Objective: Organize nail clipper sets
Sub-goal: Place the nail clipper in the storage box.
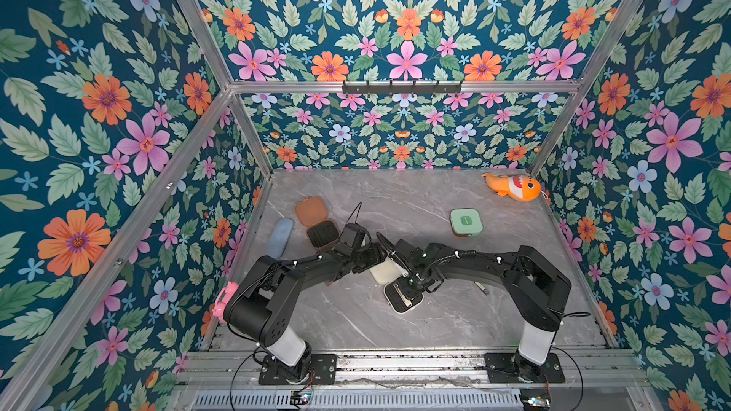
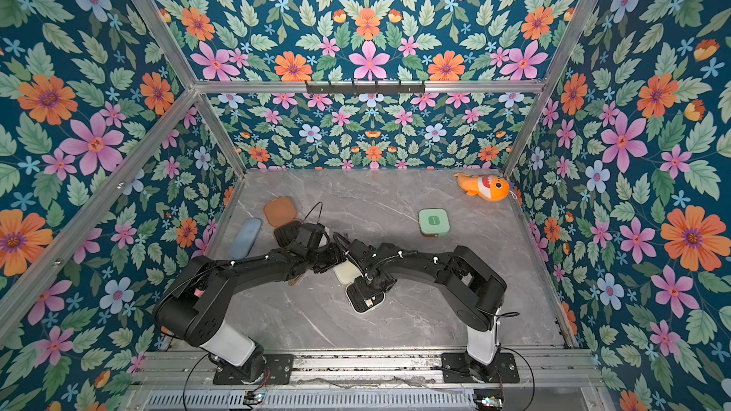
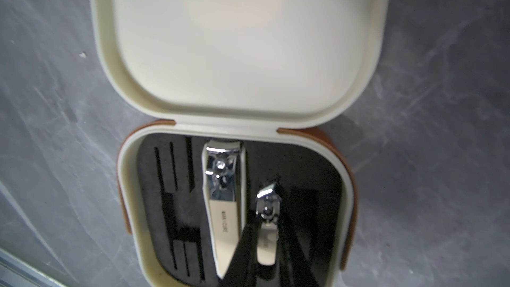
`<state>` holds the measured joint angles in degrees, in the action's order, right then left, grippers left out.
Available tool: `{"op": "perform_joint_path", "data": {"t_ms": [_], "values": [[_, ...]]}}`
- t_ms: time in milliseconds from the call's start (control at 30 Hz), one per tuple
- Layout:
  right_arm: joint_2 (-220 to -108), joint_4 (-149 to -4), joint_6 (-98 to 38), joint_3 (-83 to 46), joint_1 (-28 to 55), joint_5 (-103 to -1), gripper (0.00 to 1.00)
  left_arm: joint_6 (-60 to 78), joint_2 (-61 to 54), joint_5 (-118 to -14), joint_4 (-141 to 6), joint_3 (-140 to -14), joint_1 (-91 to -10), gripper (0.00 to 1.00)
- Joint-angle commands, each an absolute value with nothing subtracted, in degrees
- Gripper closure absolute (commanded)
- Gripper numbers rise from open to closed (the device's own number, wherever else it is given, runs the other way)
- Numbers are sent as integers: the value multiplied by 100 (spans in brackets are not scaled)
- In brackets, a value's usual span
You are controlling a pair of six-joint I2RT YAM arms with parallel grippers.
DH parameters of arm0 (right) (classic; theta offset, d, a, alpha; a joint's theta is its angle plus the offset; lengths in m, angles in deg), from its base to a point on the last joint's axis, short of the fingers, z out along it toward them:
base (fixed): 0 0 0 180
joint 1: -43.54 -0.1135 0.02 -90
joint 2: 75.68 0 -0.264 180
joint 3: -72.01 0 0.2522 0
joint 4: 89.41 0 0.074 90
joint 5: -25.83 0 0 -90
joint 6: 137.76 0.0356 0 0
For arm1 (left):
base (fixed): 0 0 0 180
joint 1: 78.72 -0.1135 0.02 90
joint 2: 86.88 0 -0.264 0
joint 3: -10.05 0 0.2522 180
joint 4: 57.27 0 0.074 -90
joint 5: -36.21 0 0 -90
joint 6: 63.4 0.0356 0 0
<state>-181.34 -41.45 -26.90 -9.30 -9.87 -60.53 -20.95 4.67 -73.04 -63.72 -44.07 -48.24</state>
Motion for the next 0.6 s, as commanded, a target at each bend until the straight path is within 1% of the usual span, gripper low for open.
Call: {"op": "perform_joint_path", "data": {"t_ms": [0, 167, 567], "values": [[-18184, -4092, -2652, -984, -1002, -6086, 81, -2017, 448, -7275, -6400, -4423, -4822, 33], [-18151, -4036, -2588, -1062, -992, -6285, 72, -2017, 438, -7279, -6399, -4405, -4822, 33], [-18090, -3915, -2490, -1358, -836, -6419, 70, -2007, 429, -7295, -6383, -4388, -4822, 33]]}}
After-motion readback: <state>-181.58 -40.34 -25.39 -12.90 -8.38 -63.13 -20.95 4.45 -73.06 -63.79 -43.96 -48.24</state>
